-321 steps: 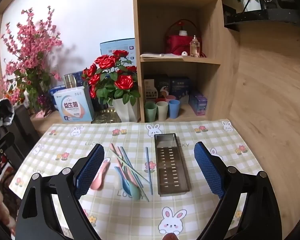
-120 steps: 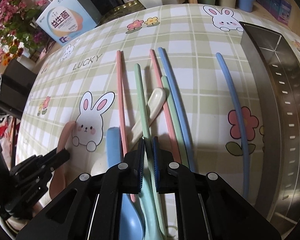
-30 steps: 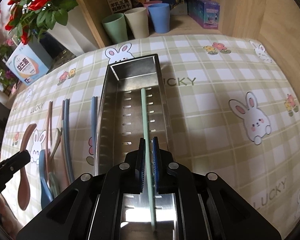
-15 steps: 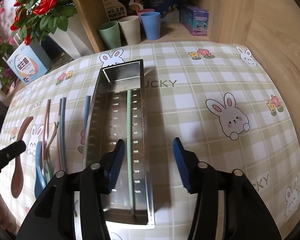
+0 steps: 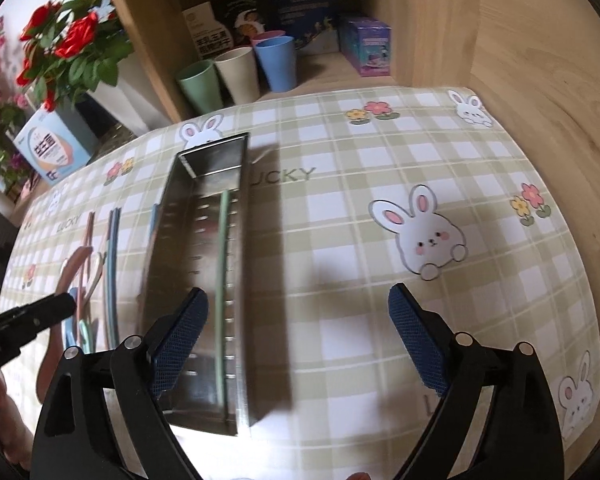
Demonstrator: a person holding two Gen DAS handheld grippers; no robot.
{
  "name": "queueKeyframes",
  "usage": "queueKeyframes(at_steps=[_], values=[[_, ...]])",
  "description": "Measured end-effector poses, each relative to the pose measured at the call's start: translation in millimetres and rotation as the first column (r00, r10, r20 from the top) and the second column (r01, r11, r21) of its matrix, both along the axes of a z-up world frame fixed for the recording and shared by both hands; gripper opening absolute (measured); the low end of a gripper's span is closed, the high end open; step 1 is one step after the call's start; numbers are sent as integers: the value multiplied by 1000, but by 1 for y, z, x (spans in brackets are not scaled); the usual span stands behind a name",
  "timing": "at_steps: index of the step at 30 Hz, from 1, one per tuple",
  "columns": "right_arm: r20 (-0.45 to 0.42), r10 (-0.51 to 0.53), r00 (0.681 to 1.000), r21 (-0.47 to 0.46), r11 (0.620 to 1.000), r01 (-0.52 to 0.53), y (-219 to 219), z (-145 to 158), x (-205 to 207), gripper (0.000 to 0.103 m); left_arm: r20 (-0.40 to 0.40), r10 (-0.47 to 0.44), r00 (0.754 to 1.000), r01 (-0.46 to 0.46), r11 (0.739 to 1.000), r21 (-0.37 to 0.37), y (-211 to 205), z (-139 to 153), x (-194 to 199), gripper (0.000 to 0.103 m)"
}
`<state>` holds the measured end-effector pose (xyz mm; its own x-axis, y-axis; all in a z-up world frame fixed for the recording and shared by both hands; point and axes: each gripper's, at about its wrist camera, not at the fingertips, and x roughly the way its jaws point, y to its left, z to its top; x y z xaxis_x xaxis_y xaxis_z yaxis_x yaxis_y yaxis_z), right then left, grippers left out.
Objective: Organize utensils
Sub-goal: 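Lower the pink spoon into the steel caddy and open the left tool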
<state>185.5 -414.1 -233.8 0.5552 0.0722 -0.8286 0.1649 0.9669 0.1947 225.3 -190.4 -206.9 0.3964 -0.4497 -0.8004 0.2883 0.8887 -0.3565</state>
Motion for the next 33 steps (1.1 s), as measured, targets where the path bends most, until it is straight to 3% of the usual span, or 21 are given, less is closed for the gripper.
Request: queueKeyframes(at_steps=[6,10,16,21,26,33], values=[[-1,-31,1000,36,999,31,-15,-5,-9,88,-33,-10,999,10,1000,8,-52,-10,19,13],[2,-51,999,54,997,51,-26,-5,-15,88,-53,-17,998,21,997,71,-80,-24,32,13],[17,-78,997,79,994,77,-40,-3,-23,88,-101,-35,994,48,990,130,-94,-47,40,14],[6,-92,996,87,992,91,-42,-5,-27,88,-141,-68,988,86,988,128,-97,-58,42,14],[7,-97,995,101,990,96,-39,-2,-33,88,-122,-106,987,120,986,112,-93,-46,39,25],[55,-120,991,111,987,113,-19,12,-43,88,-40,-120,992,121,993,13,-48,-1,30,29]])
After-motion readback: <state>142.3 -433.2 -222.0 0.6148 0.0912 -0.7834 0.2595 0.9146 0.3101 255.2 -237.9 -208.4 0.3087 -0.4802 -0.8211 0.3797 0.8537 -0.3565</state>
